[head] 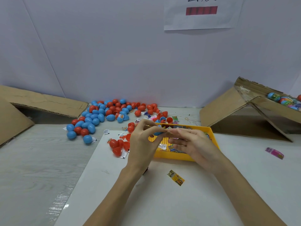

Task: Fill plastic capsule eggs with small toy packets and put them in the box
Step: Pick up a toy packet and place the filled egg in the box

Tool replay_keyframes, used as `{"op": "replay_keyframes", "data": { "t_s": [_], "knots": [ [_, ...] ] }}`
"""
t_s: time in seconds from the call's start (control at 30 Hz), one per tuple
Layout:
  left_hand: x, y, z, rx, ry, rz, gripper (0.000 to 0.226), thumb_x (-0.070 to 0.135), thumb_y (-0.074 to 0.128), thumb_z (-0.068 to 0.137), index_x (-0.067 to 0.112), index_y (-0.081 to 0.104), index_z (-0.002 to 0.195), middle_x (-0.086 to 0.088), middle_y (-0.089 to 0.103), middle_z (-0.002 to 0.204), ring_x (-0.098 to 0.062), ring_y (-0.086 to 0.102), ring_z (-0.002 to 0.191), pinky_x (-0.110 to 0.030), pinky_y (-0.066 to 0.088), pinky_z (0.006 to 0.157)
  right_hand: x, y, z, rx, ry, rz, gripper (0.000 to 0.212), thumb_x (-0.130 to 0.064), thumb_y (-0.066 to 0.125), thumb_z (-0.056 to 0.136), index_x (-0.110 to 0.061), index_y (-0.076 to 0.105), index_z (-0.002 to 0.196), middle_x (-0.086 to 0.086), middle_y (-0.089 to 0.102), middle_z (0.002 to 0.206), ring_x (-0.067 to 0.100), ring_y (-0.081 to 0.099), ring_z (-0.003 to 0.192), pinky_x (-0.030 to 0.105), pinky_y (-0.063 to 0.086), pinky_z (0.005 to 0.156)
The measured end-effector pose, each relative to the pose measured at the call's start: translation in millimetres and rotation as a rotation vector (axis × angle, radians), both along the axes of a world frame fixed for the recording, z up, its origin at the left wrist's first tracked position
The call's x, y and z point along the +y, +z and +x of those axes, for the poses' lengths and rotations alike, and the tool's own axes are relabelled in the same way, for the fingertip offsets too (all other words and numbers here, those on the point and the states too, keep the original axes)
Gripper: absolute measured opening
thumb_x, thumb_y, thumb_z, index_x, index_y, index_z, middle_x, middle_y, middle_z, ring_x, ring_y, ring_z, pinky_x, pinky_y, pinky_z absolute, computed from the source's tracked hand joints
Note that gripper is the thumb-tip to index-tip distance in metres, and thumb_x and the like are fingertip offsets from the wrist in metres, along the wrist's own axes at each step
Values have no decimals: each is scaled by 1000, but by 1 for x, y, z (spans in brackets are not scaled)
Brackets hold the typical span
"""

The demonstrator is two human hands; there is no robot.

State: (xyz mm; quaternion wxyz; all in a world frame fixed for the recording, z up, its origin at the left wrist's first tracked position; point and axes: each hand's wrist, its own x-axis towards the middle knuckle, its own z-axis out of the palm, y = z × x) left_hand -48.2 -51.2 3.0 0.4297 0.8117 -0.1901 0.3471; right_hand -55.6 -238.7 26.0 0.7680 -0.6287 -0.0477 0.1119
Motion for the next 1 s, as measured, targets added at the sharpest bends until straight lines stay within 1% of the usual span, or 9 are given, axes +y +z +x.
{"op": "replay_keyframes", "data": {
  "t_s": [0.13,0.23,0.33,0.47,0.53,0.63,0.77,0.9,1.0],
  "knots": [
    [4,2,3,-39,-94,77,14,14,83,84,19,81,97,-1,62,111,-14,63,92,-20,55,78,-4,1,1,64,40,108,31,-25,52,107,-11,79,117,10,77,111,19,74,99,27,59,81],
    [6,4,4,-22,-157,126,12,13,82,84,19,82,95,-1,65,116,-14,64,100,-23,55,85,-8,-2,2,45,-14,34,23,-21,62,103,-14,78,118,16,75,109,22,73,97,28,59,80],
    [7,5,4,-1,-233,140,13,10,82,84,17,81,95,1,68,118,-12,63,107,-24,54,90,-11,-3,2,7,18,-54,21,-13,69,96,-15,80,115,16,74,108,21,73,93,28,59,80],
    [9,9,3,0,-279,114,13,8,79,86,14,80,97,2,69,122,-11,63,116,-23,51,99,-14,0,1,14,50,-106,35,-19,81,80,-20,79,115,11,78,104,24,77,97,28,61,82],
    [9,10,3,-6,-287,115,12,6,78,87,12,78,97,2,68,126,-12,62,120,-23,49,101,-13,0,1,11,65,-135,42,-20,83,77,-19,76,119,12,79,106,27,76,101,29,62,82],
    [8,11,2,-5,-286,121,13,3,77,89,10,78,100,-1,68,128,-15,61,123,-26,50,102,-13,-1,0,8,83,-132,40,-21,83,76,-20,75,115,13,78,109,28,75,107,29,62,84],
    [7,13,0,-17,-294,89,14,2,76,88,7,78,101,-3,68,127,-13,61,122,-24,50,101,-14,1,-2,-6,128,-125,23,-27,75,84,-25,83,105,14,77,111,25,75,105,28,61,86],
    [7,13,1,-5,-288,98,14,1,76,88,7,78,101,-4,68,126,-16,62,121,-28,52,100,-15,0,0,5,129,-102,27,-26,77,80,-23,83,106,11,78,109,19,75,98,25,59,83],
    [6,12,2,36,-271,71,15,3,75,89,8,79,103,-5,68,122,-18,63,118,-36,55,97,-17,-2,3,17,110,-82,28,-23,78,81,-15,82,108,16,77,110,21,75,98,26,59,82]
  ]
}}
